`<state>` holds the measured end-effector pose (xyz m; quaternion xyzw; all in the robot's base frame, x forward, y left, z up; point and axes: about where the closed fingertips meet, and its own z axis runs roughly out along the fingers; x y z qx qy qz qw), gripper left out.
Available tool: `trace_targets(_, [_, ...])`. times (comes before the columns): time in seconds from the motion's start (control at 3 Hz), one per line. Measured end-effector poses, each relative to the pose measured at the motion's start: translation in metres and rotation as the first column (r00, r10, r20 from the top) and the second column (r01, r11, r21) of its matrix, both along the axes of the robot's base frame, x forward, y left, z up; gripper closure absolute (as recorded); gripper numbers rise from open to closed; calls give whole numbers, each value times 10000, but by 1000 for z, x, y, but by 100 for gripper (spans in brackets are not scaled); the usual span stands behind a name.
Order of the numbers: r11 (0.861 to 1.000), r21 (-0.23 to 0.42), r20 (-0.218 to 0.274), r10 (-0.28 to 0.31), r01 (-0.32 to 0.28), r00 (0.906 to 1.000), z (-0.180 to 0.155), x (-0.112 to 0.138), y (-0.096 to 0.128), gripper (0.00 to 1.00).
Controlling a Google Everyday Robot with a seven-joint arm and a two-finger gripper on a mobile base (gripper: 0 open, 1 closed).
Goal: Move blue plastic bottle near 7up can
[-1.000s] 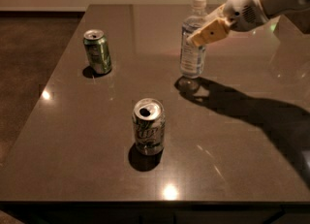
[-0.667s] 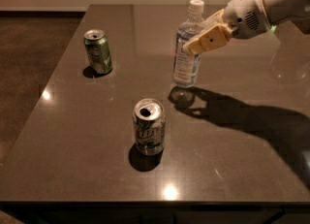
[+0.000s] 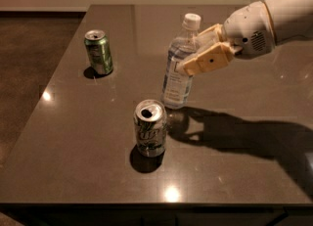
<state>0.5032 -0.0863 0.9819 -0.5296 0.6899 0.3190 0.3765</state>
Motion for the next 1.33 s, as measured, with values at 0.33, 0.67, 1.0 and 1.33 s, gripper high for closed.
trace_targets(0.33, [9990,-60,121,445,-444,9989,-5,-20,5,100])
trace_targets(0.67, [9947,-177,-83,1009,-1010,9949,-20,-37,8,82])
trace_targets(1.0, [9886,-166,-282,1489,-1494,9885,-32,-49,11,59])
trace_targets(1.33, [9822,-302,-191,1847,-1852,9826,-39,-58,13,35])
